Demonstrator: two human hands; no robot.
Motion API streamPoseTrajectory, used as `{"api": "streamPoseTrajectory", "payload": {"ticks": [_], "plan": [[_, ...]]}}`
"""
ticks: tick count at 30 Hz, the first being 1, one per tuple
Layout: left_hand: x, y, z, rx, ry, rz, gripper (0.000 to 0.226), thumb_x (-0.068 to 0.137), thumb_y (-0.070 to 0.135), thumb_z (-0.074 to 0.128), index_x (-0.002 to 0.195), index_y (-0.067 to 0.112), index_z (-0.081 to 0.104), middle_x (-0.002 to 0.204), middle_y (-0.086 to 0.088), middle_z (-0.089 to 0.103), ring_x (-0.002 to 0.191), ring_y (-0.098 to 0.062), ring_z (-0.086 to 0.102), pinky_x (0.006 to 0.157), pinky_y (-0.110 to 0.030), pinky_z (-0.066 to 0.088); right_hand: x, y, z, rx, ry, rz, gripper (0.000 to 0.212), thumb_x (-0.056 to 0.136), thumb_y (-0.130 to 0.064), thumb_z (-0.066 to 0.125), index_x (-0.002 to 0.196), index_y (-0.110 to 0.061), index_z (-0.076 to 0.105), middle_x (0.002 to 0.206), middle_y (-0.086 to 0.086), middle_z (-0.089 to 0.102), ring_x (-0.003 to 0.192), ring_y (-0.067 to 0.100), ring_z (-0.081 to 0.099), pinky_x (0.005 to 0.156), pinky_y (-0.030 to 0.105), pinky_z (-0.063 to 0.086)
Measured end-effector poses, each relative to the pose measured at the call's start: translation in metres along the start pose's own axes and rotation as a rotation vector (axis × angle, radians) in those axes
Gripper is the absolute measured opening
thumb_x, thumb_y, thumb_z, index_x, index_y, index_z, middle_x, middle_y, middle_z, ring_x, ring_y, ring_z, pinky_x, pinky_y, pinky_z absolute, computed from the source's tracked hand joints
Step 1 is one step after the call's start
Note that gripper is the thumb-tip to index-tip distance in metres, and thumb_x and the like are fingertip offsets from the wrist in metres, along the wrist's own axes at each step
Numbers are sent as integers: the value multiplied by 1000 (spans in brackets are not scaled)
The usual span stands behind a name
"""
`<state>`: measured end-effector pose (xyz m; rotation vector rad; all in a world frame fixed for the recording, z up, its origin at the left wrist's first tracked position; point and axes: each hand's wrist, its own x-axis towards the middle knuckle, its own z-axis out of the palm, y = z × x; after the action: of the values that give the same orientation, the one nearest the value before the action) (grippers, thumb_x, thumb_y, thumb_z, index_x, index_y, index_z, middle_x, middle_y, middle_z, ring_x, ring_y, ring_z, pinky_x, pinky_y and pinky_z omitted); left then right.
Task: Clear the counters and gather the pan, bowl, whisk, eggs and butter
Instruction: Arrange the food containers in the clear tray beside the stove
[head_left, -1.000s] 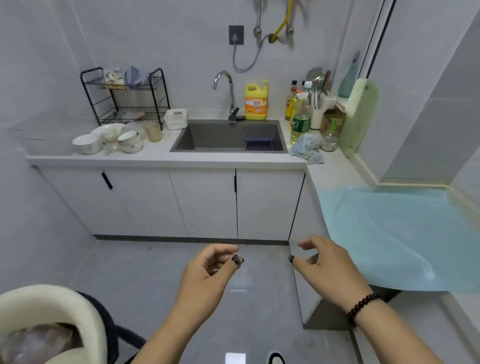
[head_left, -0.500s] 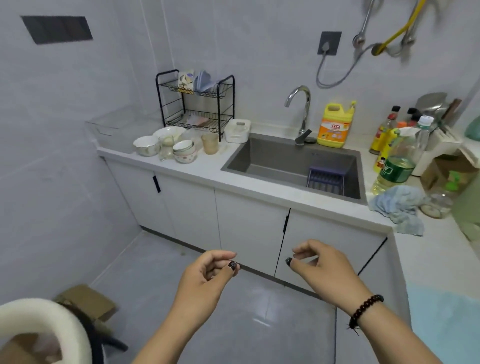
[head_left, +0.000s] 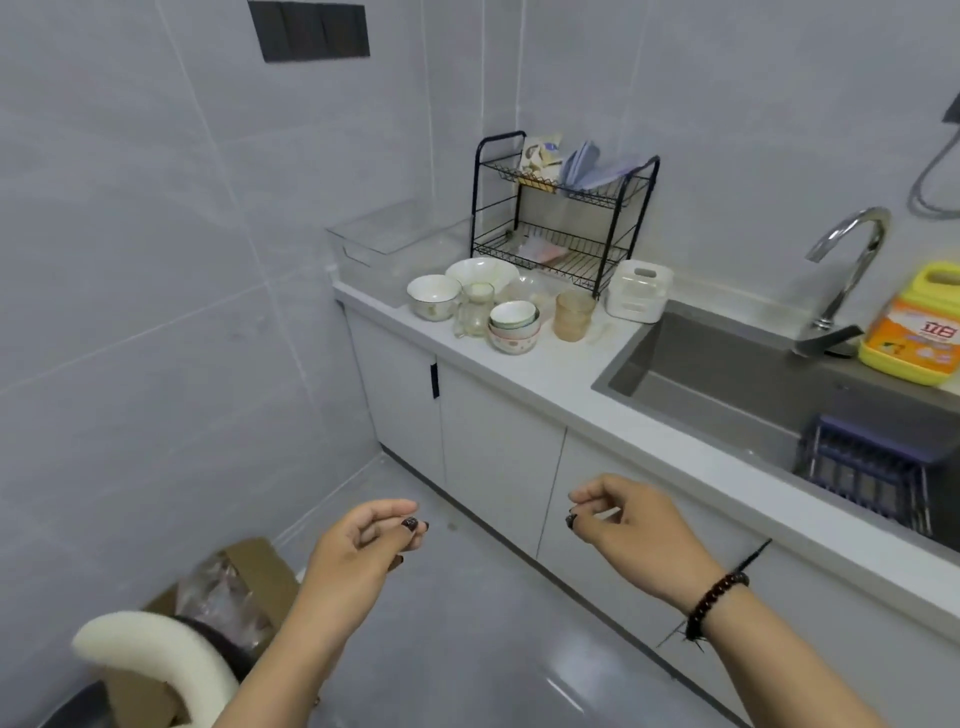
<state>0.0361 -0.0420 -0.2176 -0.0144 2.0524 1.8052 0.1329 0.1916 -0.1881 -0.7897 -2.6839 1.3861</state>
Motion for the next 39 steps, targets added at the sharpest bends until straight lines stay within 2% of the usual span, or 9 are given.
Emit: {"api": "streamPoseTrajectory", "payload": {"ticks": [3,7,12,15,18,21,24,35,39], "plan": [[47,17,-26,1,6,-32,17,92,4,59,100,16,69,87,-1,77,92,-18,70,89,-36,49,49,-42,20,-25,-34,-38,10,87,-26,61,97,-27,62,94,-13,63,76,5,59,58,10,39],[110,43,-58,-8,3,-30,16,93,5,58,101,15,68,85,0,77,92,-18,70,80,-29,49,107,-94,44,-14,-19,-106,10,86,-28,63,96,-28,62,91,-15,62,70,2,56,60,12,39],[166,72,-75,-32,17,-18,16,93,5,57,99,15,69,87,-2,77,87,-14,70,81,-28,51,167,-123,64,-14,-51,-118,12,86,-29,63,98,-30,60,93,-15,62,70,3,56,60,12,38],[201,80,-78,-39,20,-50,16,93,6,58,100,16,69,89,-1,77,89,-15,71,83,-29,51,204,-130,67,29,-53,-102,25,85,-28,64,108,-30,55,98,-13,61,73,7,58,62,14,40],[247,88,-74,-42,14,-77,15,94,8,58,101,16,69,89,0,77,89,-14,71,79,-27,51,255,-132,67,83,-61,-67,36,83,-29,66,114,-32,49,103,-12,60,83,13,63,70,22,47],[292,102,-68,-23,11,-78,15,93,8,59,102,15,69,86,2,77,86,-12,72,80,-27,51,310,-134,66,166,-51,-25,40,80,-27,69,115,-32,50,103,-9,62,89,18,64,82,37,54],[344,124,-64,-5,34,-56,16,92,8,61,103,16,69,88,1,77,86,-12,72,81,-28,52,370,-143,66,257,-62,-6,40,79,-22,70,114,-29,52,103,-6,64,88,21,67,84,45,55],[510,186,-54,86,54,18,22,91,5,60,102,22,68,92,2,75,87,-11,71,81,-27,53,547,-200,66,288,-57,4,37,79,-24,71,112,-28,55,106,-7,61,95,21,63,89,47,53],[566,197,-65,139,57,24,21,89,9,64,101,25,69,92,3,74,93,-16,69,89,-36,54,588,-210,74,381,-45,94,42,83,-20,69,120,-21,50,107,0,60,89,20,63,82,41,56]]}}
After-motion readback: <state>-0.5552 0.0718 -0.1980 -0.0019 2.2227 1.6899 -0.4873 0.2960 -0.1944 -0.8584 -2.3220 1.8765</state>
